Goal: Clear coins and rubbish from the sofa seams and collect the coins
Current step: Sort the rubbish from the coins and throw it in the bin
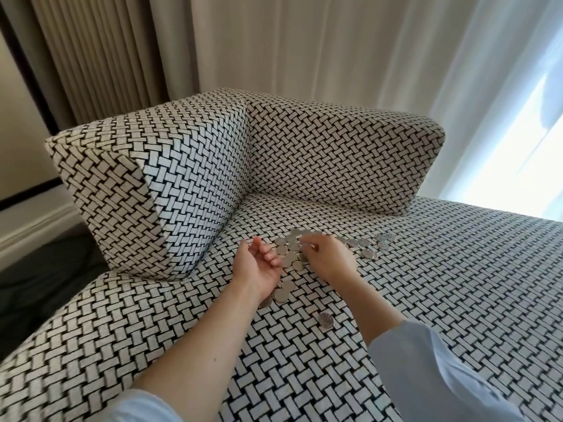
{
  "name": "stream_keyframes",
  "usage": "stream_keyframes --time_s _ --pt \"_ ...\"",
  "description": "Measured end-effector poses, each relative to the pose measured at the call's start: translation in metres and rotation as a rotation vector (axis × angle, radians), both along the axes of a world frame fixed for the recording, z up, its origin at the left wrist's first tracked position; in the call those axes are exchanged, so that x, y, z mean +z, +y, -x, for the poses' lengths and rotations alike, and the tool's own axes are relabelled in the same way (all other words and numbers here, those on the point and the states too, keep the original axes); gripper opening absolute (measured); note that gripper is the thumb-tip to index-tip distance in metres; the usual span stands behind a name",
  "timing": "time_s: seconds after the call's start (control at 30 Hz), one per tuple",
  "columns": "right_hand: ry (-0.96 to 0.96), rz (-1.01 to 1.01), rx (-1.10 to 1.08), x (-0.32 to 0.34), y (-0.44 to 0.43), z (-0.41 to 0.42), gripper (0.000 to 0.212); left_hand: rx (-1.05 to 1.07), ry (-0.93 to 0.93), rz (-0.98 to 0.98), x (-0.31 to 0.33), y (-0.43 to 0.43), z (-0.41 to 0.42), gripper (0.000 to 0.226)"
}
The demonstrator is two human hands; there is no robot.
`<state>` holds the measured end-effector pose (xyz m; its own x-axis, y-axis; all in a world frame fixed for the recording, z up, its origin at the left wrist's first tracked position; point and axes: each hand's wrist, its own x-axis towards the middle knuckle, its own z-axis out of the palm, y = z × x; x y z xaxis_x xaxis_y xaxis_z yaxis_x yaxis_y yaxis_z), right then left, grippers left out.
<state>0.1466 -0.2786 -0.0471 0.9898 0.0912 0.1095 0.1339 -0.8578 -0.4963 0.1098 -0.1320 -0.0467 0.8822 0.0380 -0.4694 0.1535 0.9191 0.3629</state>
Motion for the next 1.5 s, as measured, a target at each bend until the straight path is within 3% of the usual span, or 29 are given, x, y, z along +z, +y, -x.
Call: stream_keyframes --time_s 0.13,0.37,0.6,0.83,0.93,1.03,1.17,1.23,1.33,1.5 --pt "-0.013 0.161 -0.036 0.000 0.007 -0.001 0.025 0.015 0.039 -0.034 0.004 -0.003 -0.002 0.049" --pt "0.049 0.038 0.003 0.004 0.002 0.001 0.009 0.039 0.025 -0.076 0.006 -0.007 0.005 0.047" --pt "0.091 -0.030 0.043 0.004 -0.007 0.017 0.015 0.047 0.042 -0.148 0.010 -0.013 0.013 0.039" --pt "0.175 -0.601 0.109 0.032 -0.010 0.042 0.014 -0.062 -0.052 -0.100 0.019 -0.016 0.023 0.039" --pt "0.185 -0.599 0.157 0.037 -0.006 0.050 0.022 -0.104 -0.050 -0.097 0.021 -0.023 0.029 0.042" --pt "0.139 -0.630 0.140 0.037 -0.008 0.056 0.001 -0.143 -0.028 -0.086 0.023 -0.030 0.037 0.044" --pt "0.078 -0.722 0.099 0.039 -0.016 0.063 0.008 -0.134 0.002 0.001 0.026 -0.031 0.045 0.046" --pt "0.072 -0.783 0.052 0.040 -0.018 0.066 0.022 -0.122 0.015 0.041 0.029 -0.030 0.049 0.048" --pt "0.050 -0.858 -0.019 0.038 -0.008 0.079 0.016 -0.084 0.025 0.037 0.035 -0.027 0.056 0.046" --pt "0.317 -1.151 0.060 0.036 0.043 0.107 0.027 -0.006 0.046 0.020 0.046 -0.013 0.075 0.036"
